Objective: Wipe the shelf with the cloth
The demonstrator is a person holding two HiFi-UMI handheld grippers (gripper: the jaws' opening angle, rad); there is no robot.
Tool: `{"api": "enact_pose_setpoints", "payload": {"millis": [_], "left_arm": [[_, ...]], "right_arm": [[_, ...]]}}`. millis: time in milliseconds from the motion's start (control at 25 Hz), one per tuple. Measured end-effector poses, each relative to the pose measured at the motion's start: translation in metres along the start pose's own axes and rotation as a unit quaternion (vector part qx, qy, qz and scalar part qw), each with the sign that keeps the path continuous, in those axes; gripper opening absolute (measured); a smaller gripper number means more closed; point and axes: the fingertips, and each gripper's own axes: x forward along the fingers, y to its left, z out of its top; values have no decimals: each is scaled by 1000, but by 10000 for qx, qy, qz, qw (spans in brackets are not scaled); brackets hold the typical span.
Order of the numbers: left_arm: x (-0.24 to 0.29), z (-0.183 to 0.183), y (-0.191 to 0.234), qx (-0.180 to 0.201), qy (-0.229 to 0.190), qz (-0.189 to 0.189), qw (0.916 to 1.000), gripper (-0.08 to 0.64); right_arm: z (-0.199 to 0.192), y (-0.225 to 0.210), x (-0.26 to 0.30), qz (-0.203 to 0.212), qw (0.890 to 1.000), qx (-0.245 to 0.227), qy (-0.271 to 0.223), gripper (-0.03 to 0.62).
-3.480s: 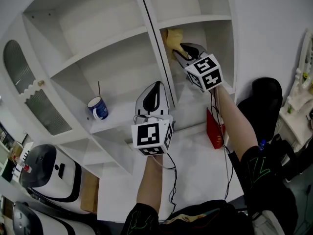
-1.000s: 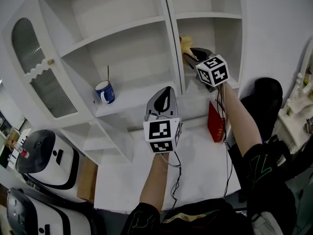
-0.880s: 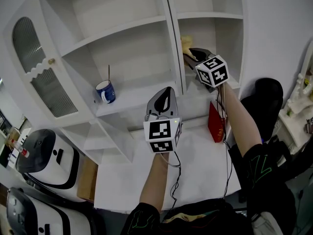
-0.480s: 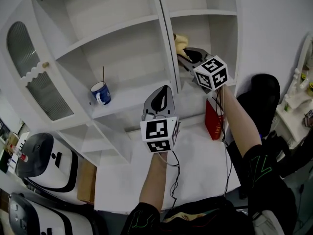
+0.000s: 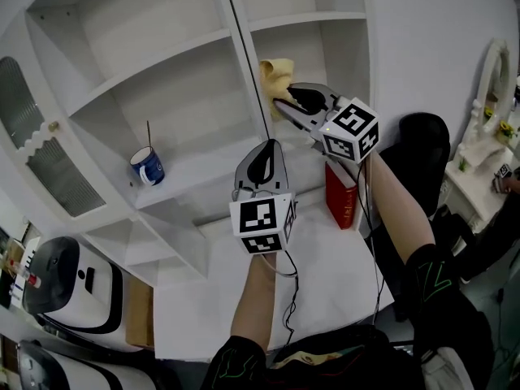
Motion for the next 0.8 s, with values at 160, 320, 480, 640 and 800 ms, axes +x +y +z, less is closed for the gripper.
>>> {"api": "enact_pose_setpoints", "payload": {"millis": [160, 320, 480, 640, 800], "left_arm": [[3, -2, -7, -45, -6, -41, 10000, 0], [4, -2, -11, -68, -25, -45, 10000, 0], [2, -6, -16, -100, -10, -45, 9999, 0], [-1, -12, -16, -127, 44, -19, 9999, 0], [-5, -17, -12, -181, 93, 33, 9998, 0]], "right_arm": [[5, -7, -12, -135, 9999, -21, -80, 107], [-10, -21, -15, -380, 9990, -109, 221, 107], [-33, -33, -15, -624, 9955, -201, 687, 107], [-52, -40, -13, -740, 9919, -148, 1021, 107], [-70, -41, -6, -819, 9855, -354, 1440, 107]]}}
